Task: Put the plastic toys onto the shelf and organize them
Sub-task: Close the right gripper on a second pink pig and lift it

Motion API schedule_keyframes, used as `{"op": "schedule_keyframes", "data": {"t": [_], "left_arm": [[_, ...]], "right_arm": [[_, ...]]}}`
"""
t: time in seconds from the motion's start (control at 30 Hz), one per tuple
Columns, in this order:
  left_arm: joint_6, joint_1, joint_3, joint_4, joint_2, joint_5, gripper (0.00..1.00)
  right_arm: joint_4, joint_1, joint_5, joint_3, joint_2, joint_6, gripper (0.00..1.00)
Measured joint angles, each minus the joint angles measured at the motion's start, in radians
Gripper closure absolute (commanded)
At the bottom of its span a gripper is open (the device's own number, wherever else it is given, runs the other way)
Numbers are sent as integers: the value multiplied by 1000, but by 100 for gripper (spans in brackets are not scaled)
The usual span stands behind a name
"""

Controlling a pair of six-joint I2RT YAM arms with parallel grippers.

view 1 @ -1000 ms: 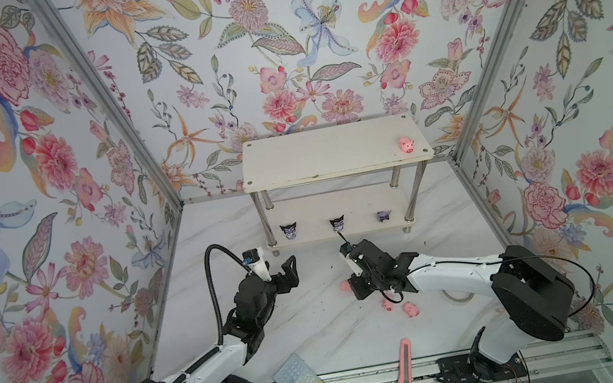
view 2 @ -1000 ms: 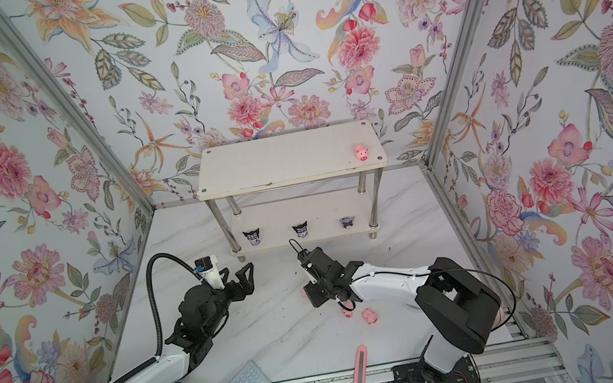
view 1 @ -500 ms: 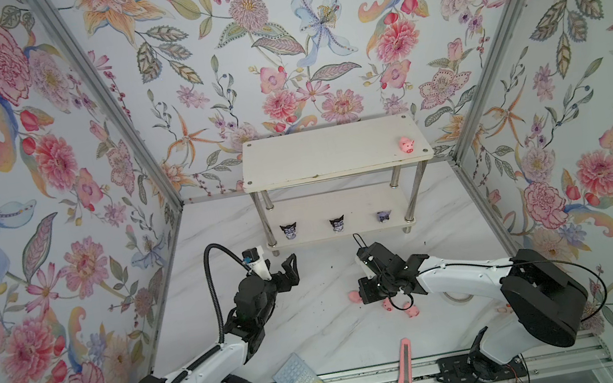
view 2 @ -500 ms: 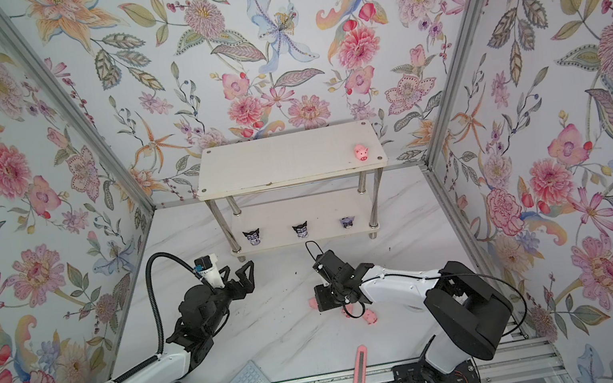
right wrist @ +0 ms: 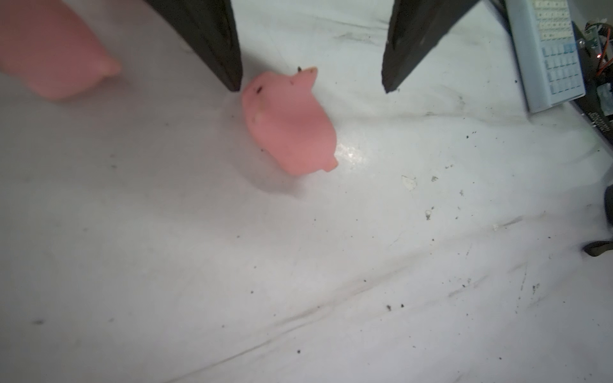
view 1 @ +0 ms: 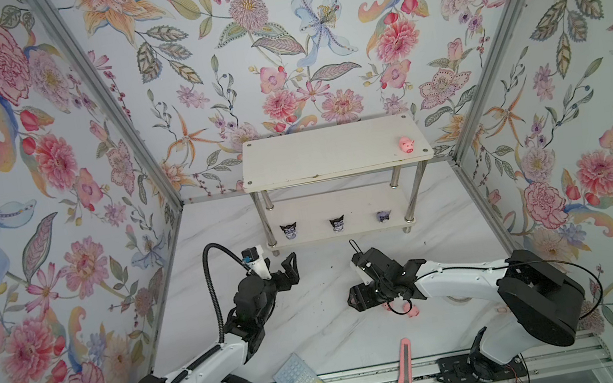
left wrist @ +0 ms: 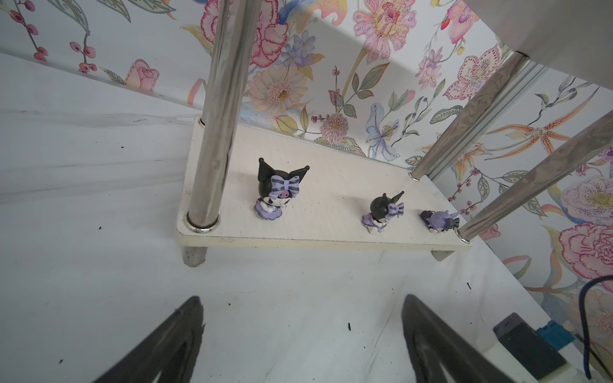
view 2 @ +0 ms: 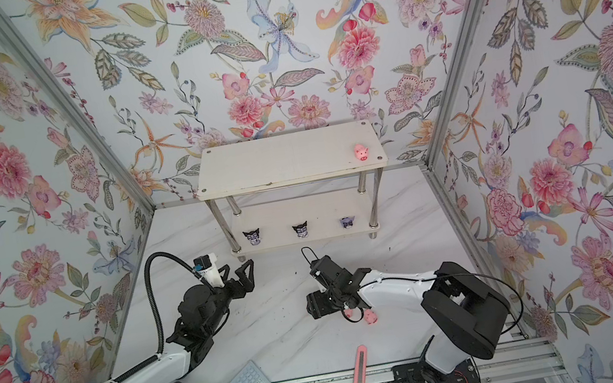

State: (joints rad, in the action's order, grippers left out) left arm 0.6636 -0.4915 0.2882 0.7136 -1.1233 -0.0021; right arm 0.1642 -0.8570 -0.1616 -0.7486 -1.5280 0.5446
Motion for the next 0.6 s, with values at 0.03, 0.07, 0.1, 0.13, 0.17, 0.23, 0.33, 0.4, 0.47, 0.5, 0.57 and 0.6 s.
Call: {"op": "schedule_keyframes", "data": {"t": [0.03, 0.07, 0.1, 0.13, 0.17, 0.23, 0.33, 0.4, 0.47, 0.5, 0.57, 0.6], "left_arm": [[0, 0, 0, 4, -6, 0, 6], [0, 0, 0, 8, -13, 3, 6], [0, 0, 0, 8, -19, 5, 6], [0, 0, 0, 7, -24, 7, 5], [0, 0, 0, 7, -29, 11, 6], [1, 0, 0, 7, -33, 19, 6], [3, 0, 0, 13, -33, 23, 6], [3, 0, 0, 17, -33, 23, 6], [3, 0, 0, 19, -33, 22, 6], [3, 0, 0, 22, -33, 23, 6], [3, 0, 0, 25, -33, 23, 6], [3, 0, 0, 25, -34, 23, 6]], "right_arm": [[-11, -8, 0, 0, -5, -6, 28], [-21, -19, 1, -1, -14, -13, 28], [-29, -31, 4, -3, -28, -18, 28], [-35, -39, 8, -3, -40, -27, 29], [-43, -50, 8, -12, -45, -30, 29], [-48, -71, 11, -22, -60, -32, 29], [-56, -107, 20, -32, -72, -33, 29], [-49, -126, 34, -36, -73, -29, 28], [-43, -134, 56, -37, -73, -21, 27], [-42, -135, 72, -38, -73, -16, 26], [-34, -135, 103, -42, -73, -5, 25], [-27, -135, 121, -45, -74, 1, 25]]}}
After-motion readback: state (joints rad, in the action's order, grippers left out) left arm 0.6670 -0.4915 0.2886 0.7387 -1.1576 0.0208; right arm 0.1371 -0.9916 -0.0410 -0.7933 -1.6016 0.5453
